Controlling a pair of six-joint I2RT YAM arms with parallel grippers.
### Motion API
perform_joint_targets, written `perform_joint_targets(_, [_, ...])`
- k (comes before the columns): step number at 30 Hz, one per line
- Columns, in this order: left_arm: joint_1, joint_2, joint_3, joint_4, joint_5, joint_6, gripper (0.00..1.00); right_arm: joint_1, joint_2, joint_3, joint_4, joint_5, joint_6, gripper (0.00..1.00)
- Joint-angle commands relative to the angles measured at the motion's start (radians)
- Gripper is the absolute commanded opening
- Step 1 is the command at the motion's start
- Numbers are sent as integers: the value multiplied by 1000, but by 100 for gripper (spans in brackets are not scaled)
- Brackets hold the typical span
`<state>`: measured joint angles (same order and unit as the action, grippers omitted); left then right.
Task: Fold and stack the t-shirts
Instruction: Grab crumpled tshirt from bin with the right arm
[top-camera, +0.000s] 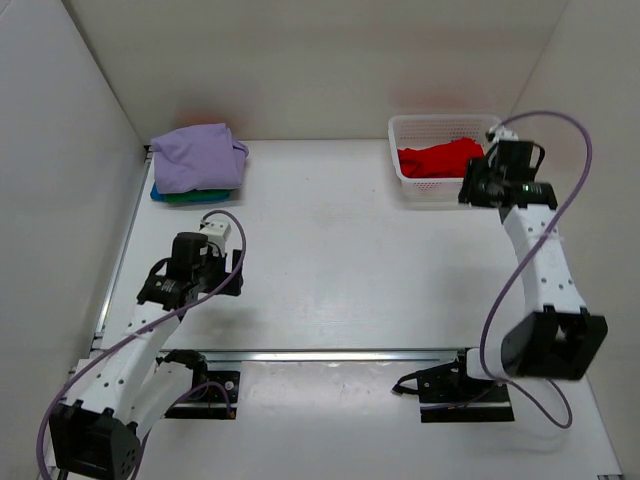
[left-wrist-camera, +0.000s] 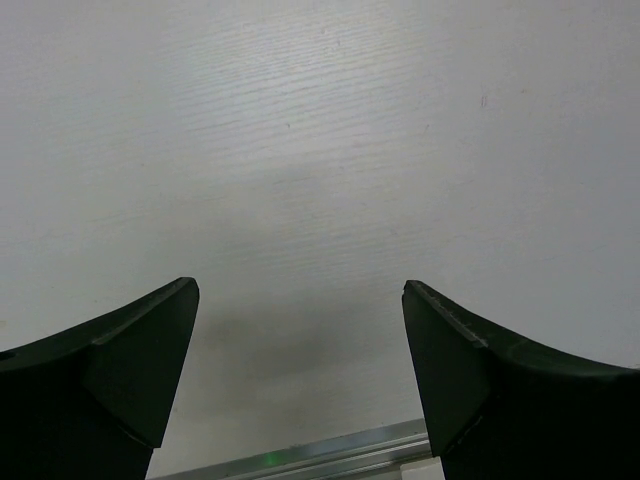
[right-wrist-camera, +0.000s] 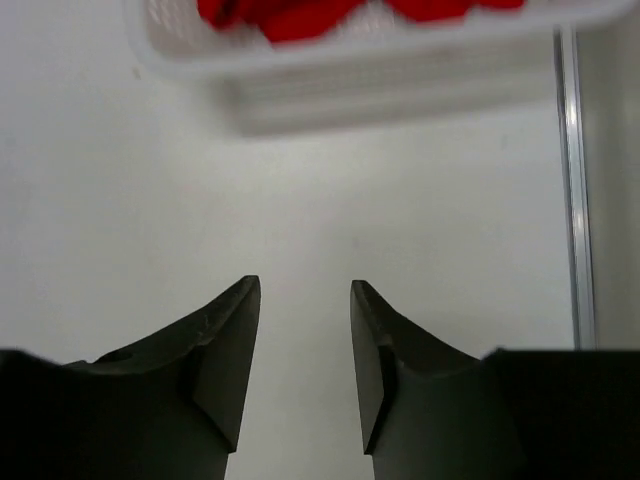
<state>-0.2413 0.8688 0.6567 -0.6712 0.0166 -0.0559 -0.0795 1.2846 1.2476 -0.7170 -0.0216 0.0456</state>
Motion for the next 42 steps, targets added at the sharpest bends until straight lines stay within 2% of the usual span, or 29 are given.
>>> perform_joint_targets(1, [11,-86,-20,22,-3,5,92,-3,215,199,97,-76,37,38])
perform_joint_targets(2, [10,-106,-25,28,-4,5,85,-3,249,278,105,-86,33,37])
perform_joint_targets(3, [14,-97,-25,24,-7,2,83,1,333,367,108,-78,31,41])
perform_joint_targets(6, [4,-61,-12,15,0,11,88,12,548,589,90,-104,-16,54])
perform_joint_targets(7, [8,-54,-15,6,11,11,87,15,629,677,80,-116,-27,59])
perform_joint_targets(9, [22,-50,-17,10,29,30,83,21,782,795,62,-167,-38,63])
perform_joint_targets(10, [30,-54,-14,13,32,28,78,18,818,879,54,-181,-33,65])
perform_joint_targets(11, [33,-51,-11,13,34,28,64,21,894,959,47,-204,-39,65])
perform_joint_targets(13, [28,-44,-11,13,37,31,56,24,973,1018,66,-228,-36,66])
perform_joint_targets(14, [22,-44,-11,10,37,31,41,27,1045,1039,92,-250,-23,67])
perform_joint_targets(15, [26,-47,-11,13,40,28,41,30,1085,1059,96,-267,-13,66])
perform_joint_targets(16, [37,-45,-14,13,42,30,45,27,1113,1067,93,-274,-1,66])
perform_joint_targets(17, [40,-45,-12,9,37,36,57,32,1125,1069,87,-296,-10,66])
perform_joint_targets(20, [48,-41,-11,13,37,30,73,50,1186,1072,74,-298,-16,68])
perform_joint_targets(23, [62,-39,-15,13,39,31,71,57,1216,1089,77,-324,-9,69])
perform_joint_targets(24, [56,-47,-12,13,37,30,69,55,1219,1089,80,-340,-7,66])
perform_joint_targets(26, [59,-47,-15,10,43,31,63,49,1225,1105,80,-363,2,38])
perform_joint_targets(27, [53,-48,-14,12,48,31,55,49,1207,1124,77,-345,11,17])
perform_joint_targets(28, [53,-47,-12,12,43,34,48,44,1196,1148,96,-321,19,3])
perform_joint_targets(29, [47,-47,-15,15,48,40,46,43,1153,1156,106,-319,17,0])
perform_joint_targets(34, [43,-69,-17,13,42,31,45,23,948,1194,292,-340,126,0])
perform_joint_targets(37, [40,-77,-23,19,37,28,42,9,805,1199,346,-379,186,0])
perform_joint_targets(42, [22,-99,-23,28,20,24,40,43,439,1035,346,-417,152,0])
